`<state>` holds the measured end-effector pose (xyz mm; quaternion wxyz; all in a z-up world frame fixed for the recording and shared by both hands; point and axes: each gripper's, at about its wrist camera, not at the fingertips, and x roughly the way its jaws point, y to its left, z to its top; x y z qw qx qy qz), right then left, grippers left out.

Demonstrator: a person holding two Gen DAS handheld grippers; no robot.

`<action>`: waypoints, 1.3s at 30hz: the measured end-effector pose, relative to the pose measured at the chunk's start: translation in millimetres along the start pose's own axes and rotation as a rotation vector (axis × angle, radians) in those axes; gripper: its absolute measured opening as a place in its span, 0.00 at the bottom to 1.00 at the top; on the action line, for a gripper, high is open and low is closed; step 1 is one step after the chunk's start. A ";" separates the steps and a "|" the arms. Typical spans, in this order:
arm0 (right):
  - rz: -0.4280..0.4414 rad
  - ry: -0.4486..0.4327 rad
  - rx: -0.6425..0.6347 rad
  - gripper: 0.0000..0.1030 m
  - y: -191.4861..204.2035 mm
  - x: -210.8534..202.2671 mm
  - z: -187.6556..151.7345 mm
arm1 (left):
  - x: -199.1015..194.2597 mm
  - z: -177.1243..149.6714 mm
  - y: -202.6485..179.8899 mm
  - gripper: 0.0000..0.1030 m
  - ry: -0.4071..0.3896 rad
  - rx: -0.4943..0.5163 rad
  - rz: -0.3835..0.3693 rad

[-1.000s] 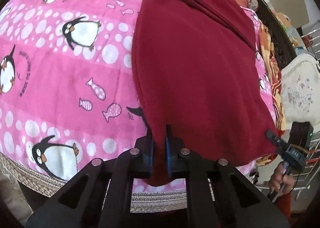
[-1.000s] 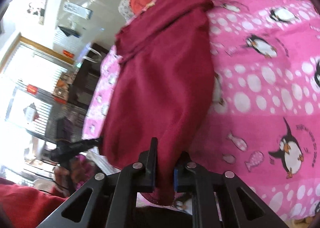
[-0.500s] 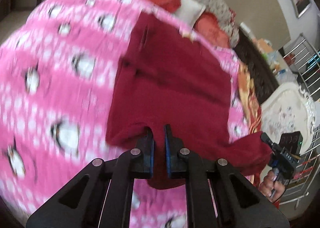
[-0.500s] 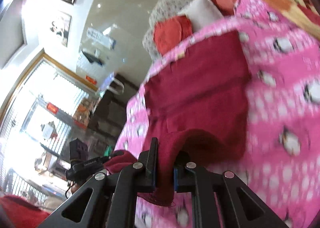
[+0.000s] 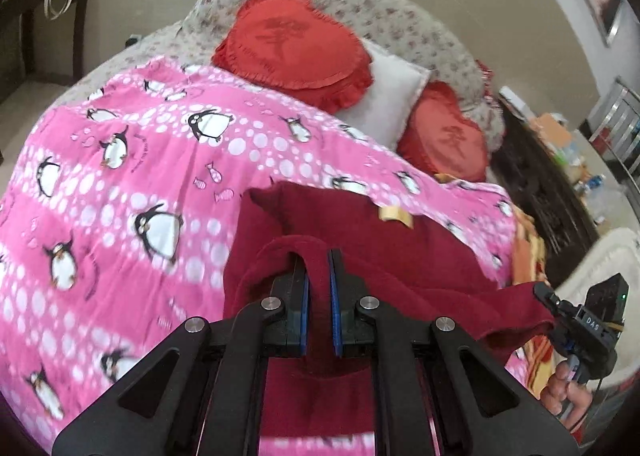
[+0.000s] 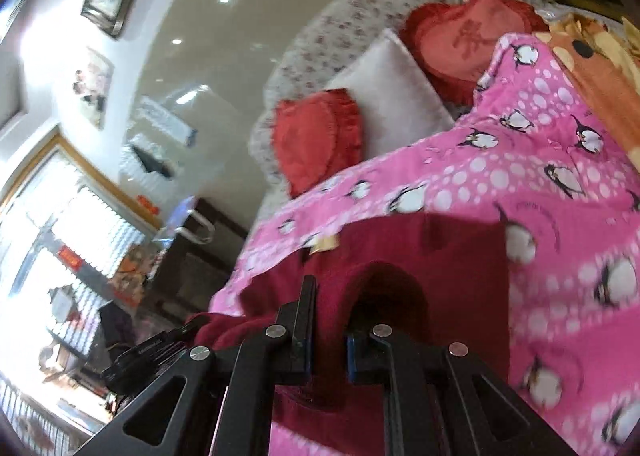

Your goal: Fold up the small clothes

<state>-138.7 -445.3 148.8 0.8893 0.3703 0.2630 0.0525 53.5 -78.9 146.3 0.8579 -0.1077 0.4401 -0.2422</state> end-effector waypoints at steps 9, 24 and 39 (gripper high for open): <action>-0.035 0.111 0.244 0.15 -65.3 60.5 38.4 | 29.9 27.3 27.9 0.26 0.139 -0.158 -0.114; -0.121 0.015 -0.081 0.43 -6.6 25.3 22.0 | 43.5 17.3 -2.2 0.68 0.053 0.019 0.060; -0.250 0.068 -0.047 0.42 -46.9 102.2 50.6 | 103.6 29.2 30.3 0.69 0.110 -0.027 0.178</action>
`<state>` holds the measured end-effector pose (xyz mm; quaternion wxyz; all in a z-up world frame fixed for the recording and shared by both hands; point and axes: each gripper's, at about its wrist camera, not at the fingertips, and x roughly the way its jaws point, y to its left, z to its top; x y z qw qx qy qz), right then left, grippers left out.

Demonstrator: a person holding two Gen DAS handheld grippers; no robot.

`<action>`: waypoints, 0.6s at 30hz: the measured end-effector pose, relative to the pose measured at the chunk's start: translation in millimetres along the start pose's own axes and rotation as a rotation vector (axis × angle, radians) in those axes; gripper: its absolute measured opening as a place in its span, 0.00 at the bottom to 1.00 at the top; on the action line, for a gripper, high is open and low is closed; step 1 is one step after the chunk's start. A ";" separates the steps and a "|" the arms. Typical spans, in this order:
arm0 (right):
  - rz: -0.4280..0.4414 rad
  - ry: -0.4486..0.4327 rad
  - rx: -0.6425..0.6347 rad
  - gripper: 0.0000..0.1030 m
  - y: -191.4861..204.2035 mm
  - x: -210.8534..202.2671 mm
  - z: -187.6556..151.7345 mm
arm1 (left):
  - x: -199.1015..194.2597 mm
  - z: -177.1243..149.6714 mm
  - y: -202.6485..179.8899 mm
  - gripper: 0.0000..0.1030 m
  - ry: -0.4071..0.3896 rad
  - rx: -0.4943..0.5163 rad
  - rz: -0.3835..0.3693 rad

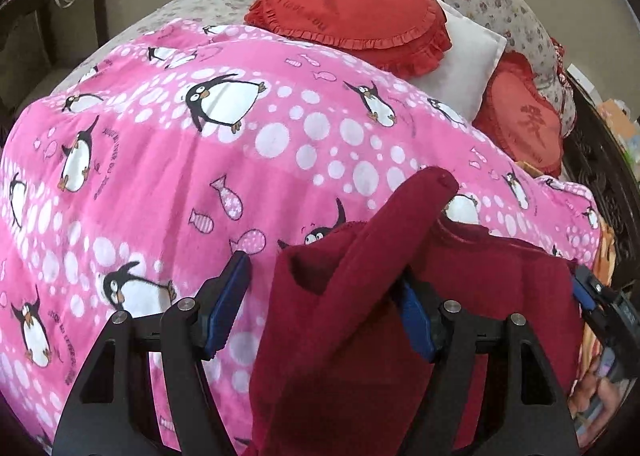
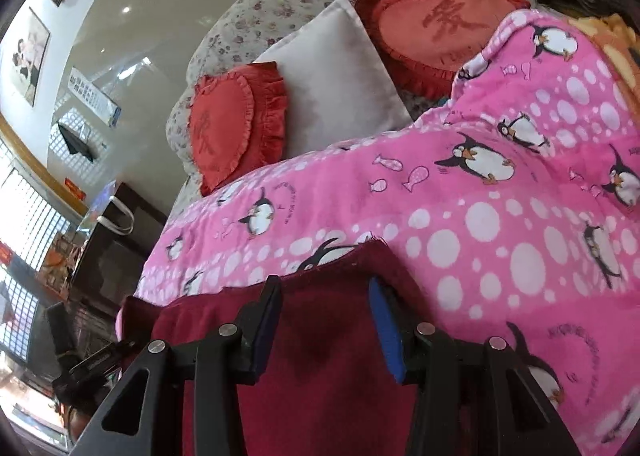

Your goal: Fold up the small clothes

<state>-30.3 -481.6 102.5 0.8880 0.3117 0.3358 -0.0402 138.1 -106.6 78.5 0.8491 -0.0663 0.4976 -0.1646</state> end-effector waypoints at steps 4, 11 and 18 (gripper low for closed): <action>0.016 -0.034 0.015 0.42 -1.4 -51.2 -16.0 | -18.7 -8.1 6.2 0.69 -0.006 -0.026 -0.010; 0.044 0.043 -0.026 0.42 1.3 -86.3 -68.4 | -49.2 -43.3 17.8 0.69 -0.028 -0.042 -0.007; -0.144 0.101 -0.157 0.22 5.4 -63.7 -92.5 | -65.5 -76.5 18.7 0.69 -0.023 0.011 0.048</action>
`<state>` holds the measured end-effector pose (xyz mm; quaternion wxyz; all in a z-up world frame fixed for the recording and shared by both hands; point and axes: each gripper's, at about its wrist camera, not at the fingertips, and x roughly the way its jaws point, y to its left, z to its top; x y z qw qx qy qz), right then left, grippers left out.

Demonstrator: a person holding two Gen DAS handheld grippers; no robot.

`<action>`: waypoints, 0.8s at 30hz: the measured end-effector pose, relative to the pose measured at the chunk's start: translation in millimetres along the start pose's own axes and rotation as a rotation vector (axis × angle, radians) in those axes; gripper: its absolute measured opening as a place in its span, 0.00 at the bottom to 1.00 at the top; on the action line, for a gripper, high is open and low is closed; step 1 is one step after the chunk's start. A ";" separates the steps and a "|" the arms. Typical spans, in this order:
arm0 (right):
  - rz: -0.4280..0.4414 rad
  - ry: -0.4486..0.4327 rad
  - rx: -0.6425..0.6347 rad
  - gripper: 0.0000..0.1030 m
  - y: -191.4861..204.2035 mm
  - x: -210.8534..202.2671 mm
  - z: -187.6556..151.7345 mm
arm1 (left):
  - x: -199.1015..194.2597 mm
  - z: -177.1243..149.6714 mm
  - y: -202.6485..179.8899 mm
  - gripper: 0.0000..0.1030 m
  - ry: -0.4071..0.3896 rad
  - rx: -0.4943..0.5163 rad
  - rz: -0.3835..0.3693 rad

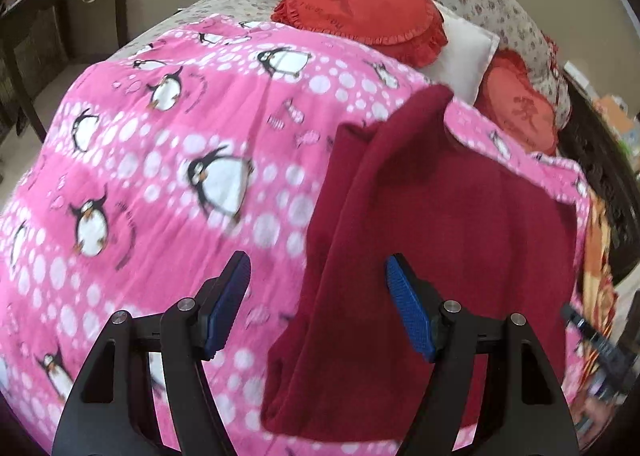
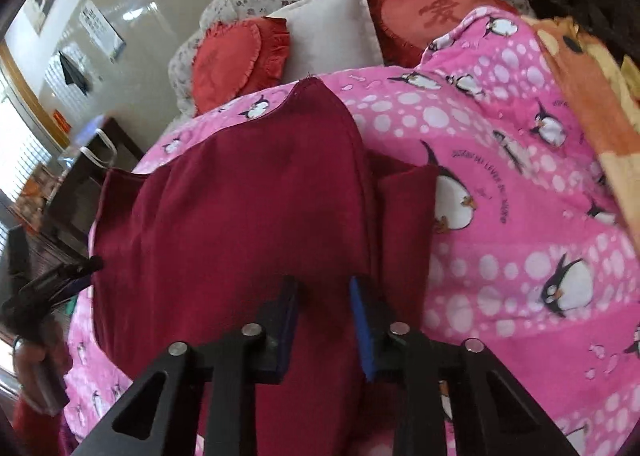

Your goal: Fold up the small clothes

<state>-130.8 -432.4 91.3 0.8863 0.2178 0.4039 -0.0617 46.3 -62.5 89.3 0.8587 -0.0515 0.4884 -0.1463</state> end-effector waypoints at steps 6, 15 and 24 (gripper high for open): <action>0.039 -0.012 0.017 0.26 17.5 -23.5 -7.1 | -10.4 -23.9 6.1 0.69 -0.015 0.015 0.020; 0.025 0.069 0.056 0.31 5.7 -11.8 -30.7 | -3.2 -45.3 15.9 0.69 0.028 -0.003 0.020; 0.105 0.096 -0.050 0.36 67.5 -11.3 -22.1 | -2.4 -53.9 22.7 0.69 0.039 -0.023 0.008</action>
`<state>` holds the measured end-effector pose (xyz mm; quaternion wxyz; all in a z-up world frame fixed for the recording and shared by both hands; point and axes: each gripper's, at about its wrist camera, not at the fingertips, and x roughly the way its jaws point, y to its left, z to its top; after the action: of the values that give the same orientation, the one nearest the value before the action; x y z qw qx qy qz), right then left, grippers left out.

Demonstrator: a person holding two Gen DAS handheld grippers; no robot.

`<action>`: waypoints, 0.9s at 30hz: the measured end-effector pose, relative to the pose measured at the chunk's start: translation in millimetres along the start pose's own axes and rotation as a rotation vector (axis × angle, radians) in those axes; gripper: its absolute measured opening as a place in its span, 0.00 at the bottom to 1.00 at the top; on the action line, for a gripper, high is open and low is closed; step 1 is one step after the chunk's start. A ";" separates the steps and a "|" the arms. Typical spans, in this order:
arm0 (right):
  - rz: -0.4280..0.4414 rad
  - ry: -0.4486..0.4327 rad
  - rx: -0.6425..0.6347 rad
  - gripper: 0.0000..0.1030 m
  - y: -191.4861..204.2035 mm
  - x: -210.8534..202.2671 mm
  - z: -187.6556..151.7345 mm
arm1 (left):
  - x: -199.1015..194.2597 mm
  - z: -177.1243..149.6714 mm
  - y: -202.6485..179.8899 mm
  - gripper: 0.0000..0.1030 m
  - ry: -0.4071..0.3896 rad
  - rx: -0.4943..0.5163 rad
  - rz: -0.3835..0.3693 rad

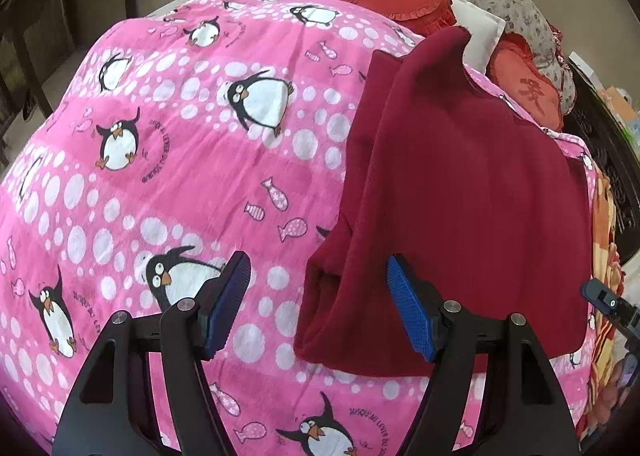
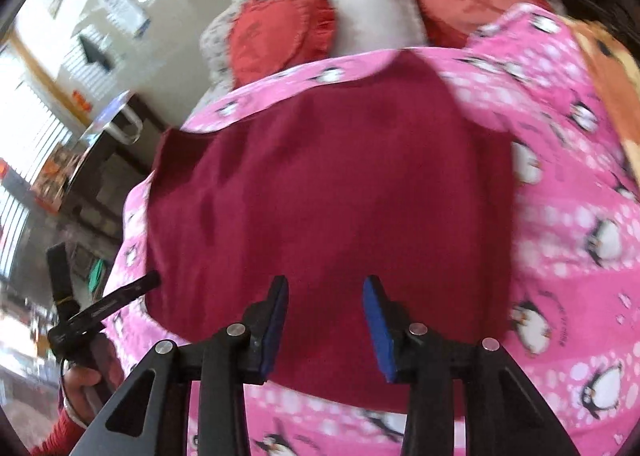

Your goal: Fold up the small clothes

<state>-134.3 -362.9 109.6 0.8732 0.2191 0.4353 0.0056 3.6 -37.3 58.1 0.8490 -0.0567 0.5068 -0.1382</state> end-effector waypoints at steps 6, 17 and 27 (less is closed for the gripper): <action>0.084 0.037 -0.035 0.37 44.1 33.7 11.8 | 2.8 -7.9 9.3 0.69 0.012 -0.041 -0.018; 0.146 -0.058 -0.194 0.37 148.1 88.1 87.2 | 6.6 -24.1 22.0 0.69 0.017 -0.091 -0.061; 0.047 0.026 -0.257 0.36 185.4 174.6 130.6 | 7.9 -25.7 22.5 0.70 0.002 -0.086 -0.074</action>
<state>107.3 -209.6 117.6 0.8880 0.1152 0.4369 0.0848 -11.4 -16.9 33.9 0.8397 -0.1117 0.5105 -0.1476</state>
